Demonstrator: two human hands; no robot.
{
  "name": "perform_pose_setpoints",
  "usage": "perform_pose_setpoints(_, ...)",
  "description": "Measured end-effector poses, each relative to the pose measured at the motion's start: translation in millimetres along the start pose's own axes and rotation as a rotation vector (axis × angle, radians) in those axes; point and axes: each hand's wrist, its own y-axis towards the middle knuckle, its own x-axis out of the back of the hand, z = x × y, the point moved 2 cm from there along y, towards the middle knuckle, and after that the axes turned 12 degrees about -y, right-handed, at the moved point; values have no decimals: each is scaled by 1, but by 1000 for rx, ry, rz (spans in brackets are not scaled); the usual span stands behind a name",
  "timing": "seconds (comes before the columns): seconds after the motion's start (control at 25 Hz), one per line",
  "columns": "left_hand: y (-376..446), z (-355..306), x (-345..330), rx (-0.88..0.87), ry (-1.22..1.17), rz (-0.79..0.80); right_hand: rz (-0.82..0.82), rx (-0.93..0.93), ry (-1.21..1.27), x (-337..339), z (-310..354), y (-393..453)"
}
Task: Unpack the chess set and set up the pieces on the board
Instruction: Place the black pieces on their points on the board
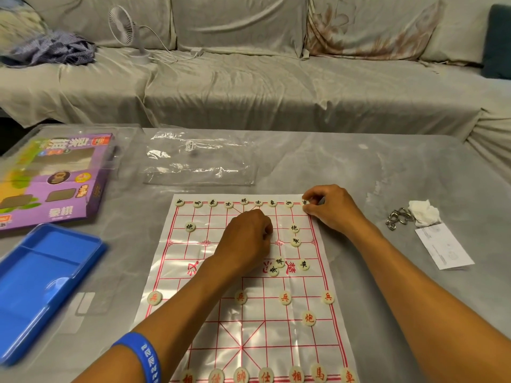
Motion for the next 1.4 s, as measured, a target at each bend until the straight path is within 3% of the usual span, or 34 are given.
perform_pose_setpoints(0.24, 2, 3, 4, -42, 2, -28, -79, 60, 37, 7, 13, -31)
perform_pose_setpoints(0.44, -2, 4, -1, -61, 8, -19, 96, 291, -234, 0, 16, -64)
perform_pose_setpoints(0.64, -5, -1, 11, -110, -36, -198, 120, 311, -272, -2, 16, -52)
perform_pose_setpoints(0.96, -31, 20, 42, -101, -129, -320, 101, 278, -294, -3, 17, -54)
perform_pose_setpoints(1.28, -46, 48, 66, 14, -146, -364, 95, 197, -207, 1, 23, -53)
perform_pose_setpoints(1.4, -50, 54, 60, 10, -81, -267, 26, 164, -134, -2, 24, -63)
